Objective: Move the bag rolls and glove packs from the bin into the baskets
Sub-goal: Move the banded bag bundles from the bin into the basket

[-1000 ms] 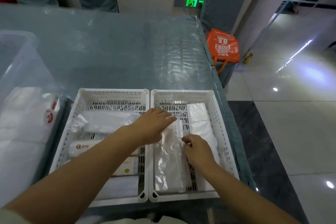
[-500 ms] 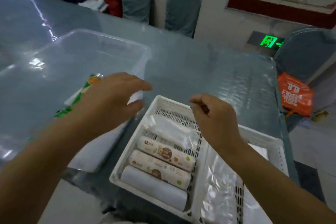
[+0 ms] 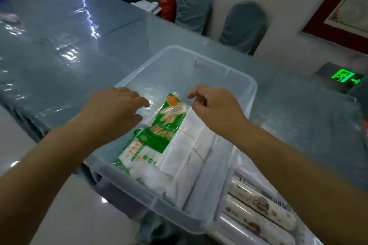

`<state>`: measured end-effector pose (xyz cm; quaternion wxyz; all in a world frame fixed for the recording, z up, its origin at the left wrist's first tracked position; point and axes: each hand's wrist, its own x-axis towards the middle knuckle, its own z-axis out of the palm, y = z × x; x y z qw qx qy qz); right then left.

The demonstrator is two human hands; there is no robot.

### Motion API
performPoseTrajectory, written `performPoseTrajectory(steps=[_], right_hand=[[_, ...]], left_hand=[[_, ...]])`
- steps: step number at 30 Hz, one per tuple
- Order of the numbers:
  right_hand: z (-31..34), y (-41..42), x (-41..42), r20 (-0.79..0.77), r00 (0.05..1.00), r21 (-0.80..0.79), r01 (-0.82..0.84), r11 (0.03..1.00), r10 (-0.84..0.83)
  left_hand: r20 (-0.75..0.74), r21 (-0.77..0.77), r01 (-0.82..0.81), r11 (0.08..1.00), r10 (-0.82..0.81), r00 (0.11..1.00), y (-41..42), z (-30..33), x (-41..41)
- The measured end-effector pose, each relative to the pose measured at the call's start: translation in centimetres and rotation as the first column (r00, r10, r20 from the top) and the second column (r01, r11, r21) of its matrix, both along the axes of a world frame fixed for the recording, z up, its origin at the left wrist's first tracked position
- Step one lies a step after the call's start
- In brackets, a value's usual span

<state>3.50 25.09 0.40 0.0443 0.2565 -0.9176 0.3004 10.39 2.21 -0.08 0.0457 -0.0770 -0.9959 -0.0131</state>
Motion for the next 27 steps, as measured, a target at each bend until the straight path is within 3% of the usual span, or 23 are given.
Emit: performPoseTrajectory(steps=[2,4,7,9,11,15,22,27], right_hand=[[-1.8,-3.4,-2.2,0.112,0.992,0.245,-0.085,0.966,0.059],[-4.0,-5.9,-3.7,0.224,0.964,0.511,-0.238,0.826,0.14],[-7.2,-7.4,-4.1,0.431,0.87,0.734,-0.492,0.468,0.239],[-8.8,-6.9,-3.8,0.546,0.804,0.778,-0.591,0.212,0.237],[-10.1,-5.8,-3.4,0.588,0.775,0.792,-0.609,0.026,0.231],[-11.6,-4.8,-3.2,0.534,0.794,0.833,-0.553,-0.02,0.29],[-10.0,-5.5,-4.5,0.507,0.793,0.861,-0.487,-0.149,0.338],[-8.1,-5.9,-7.7,0.282,0.768,0.953,-0.292,-0.077,0.575]], left_hand=[[0.031,-0.022,0.069,0.997,-0.069,0.997,-2.0,-0.9,-0.9],[0.048,-0.054,0.155,0.987,-0.152,0.987,-3.5,-1.8,-1.8],[0.034,-0.044,0.284,0.958,-0.282,0.959,-4.9,-2.7,-2.7],[0.028,-0.007,0.335,0.942,-0.335,0.942,-5.7,-3.1,-3.1],[0.019,0.022,0.365,0.931,-0.366,0.93,-6.4,-3.6,-3.1],[-0.04,0.037,0.431,0.902,-0.429,0.902,-6.8,-4.0,-2.9],[-0.002,0.0,0.431,0.902,-0.431,0.902,-7.2,-4.7,-3.1],[-0.021,0.008,0.43,0.903,-0.43,0.902,-7.1,-5.2,-3.6]])
